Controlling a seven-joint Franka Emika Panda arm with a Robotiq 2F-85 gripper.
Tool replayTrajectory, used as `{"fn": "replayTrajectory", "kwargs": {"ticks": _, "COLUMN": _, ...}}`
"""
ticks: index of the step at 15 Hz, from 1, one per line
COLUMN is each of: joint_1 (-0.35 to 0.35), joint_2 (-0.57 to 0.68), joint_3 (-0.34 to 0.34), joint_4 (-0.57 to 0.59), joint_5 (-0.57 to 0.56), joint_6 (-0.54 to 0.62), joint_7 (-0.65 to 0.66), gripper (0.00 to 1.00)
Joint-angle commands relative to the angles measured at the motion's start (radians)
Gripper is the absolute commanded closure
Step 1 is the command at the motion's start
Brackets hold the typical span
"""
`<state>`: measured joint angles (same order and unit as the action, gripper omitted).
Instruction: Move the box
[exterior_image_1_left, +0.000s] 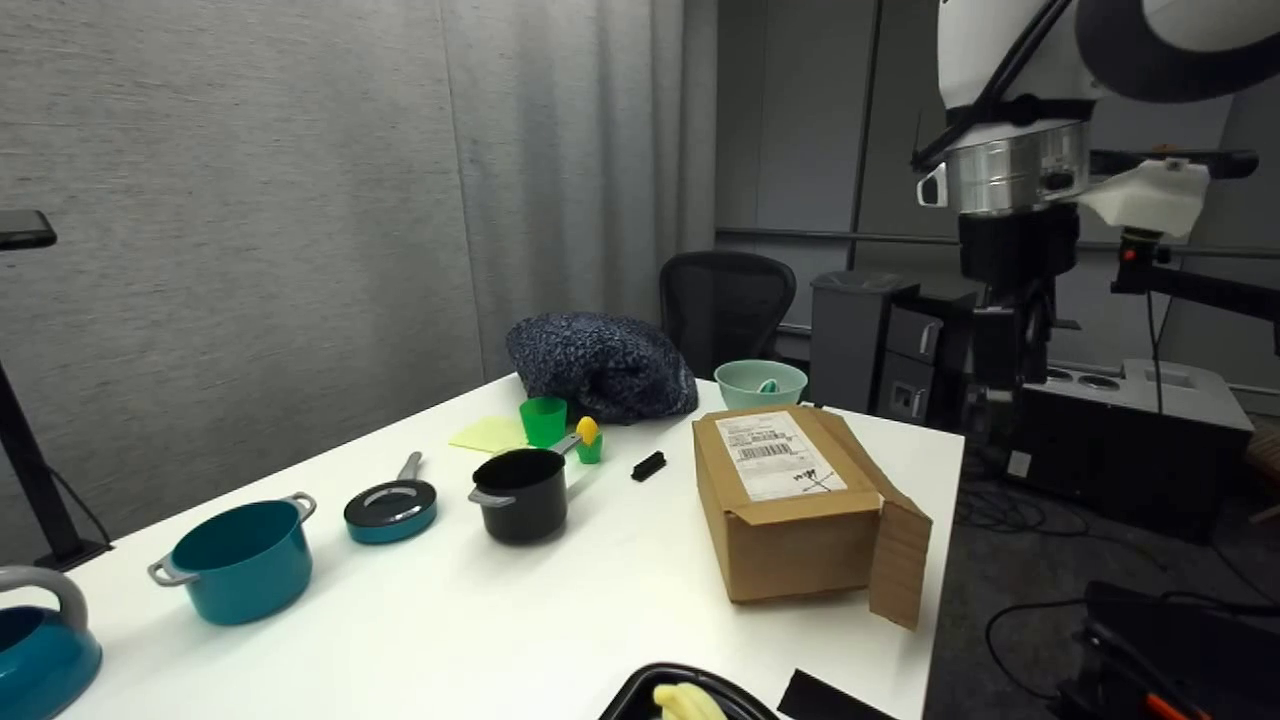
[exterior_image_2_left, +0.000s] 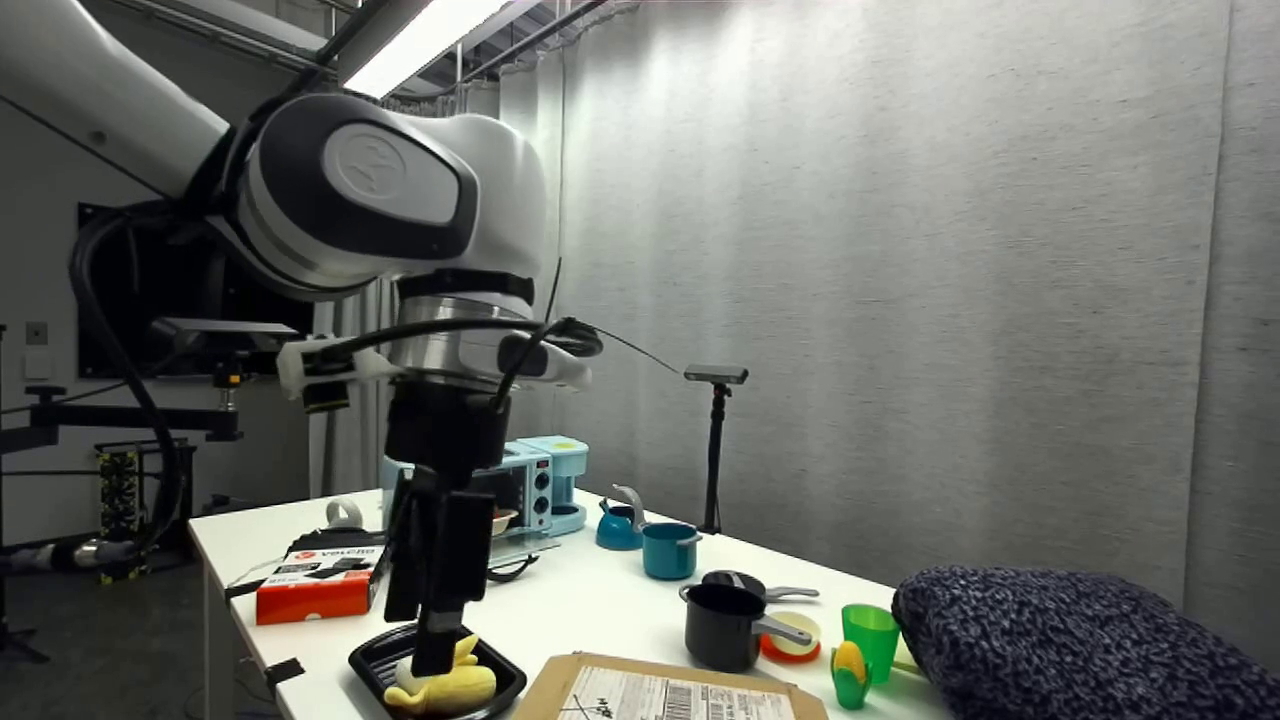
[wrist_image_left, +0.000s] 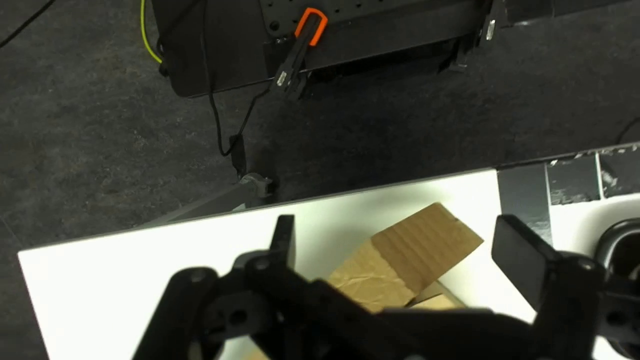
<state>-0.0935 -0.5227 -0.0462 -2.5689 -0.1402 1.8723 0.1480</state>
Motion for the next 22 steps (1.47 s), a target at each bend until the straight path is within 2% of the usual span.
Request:
{"fn": "replayTrajectory", "kwargs": {"ticks": 1, "joint_1": -0.083, "joint_2": 0.071, "joint_3": -0.042, "joint_4": 0.02, "joint_5": 0.002, "joint_6": 0.081, "joint_7": 0.088, "gripper": 0.0}}
{"fn": "replayTrajectory", "kwargs": {"ticks": 6, "joint_1": -0.161, "joint_2": 0.132, "joint_3": -0.033, "joint_4": 0.012, "joint_5": -0.012, "joint_6": 0.219, "joint_7": 0.287, "gripper": 0.0}}
{"fn": "replayTrajectory", "kwargs": {"ticks": 7, "joint_1": -0.146, "joint_2": 0.11, "joint_3": -0.043, "joint_4": 0.001, "joint_5": -0.007, "joint_6": 0.191, "joint_7": 0.221, "gripper": 0.0}}
{"fn": "replayTrajectory", "kwargs": {"ticks": 12, "joint_1": -0.152, "joint_2": 0.129, "joint_3": -0.039, "joint_4": 0.004, "joint_5": -0.007, "joint_6": 0.208, "joint_7": 0.274, "gripper": 0.0}}
{"fn": "replayTrajectory", "kwargs": {"ticks": 14, "joint_1": -0.158, "joint_2": 0.13, "joint_3": -0.034, "joint_4": -0.012, "joint_5": -0.026, "joint_6": 0.252, "joint_7": 0.29, "gripper": 0.0}}
{"fn": "replayTrajectory", "kwargs": {"ticks": 22, "joint_1": -0.22, "joint_2": 0.328, "joint_3": -0.039, "joint_4": 0.01, "joint_5": -0.157, "joint_6": 0.396, "joint_7": 0.507, "gripper": 0.0}}
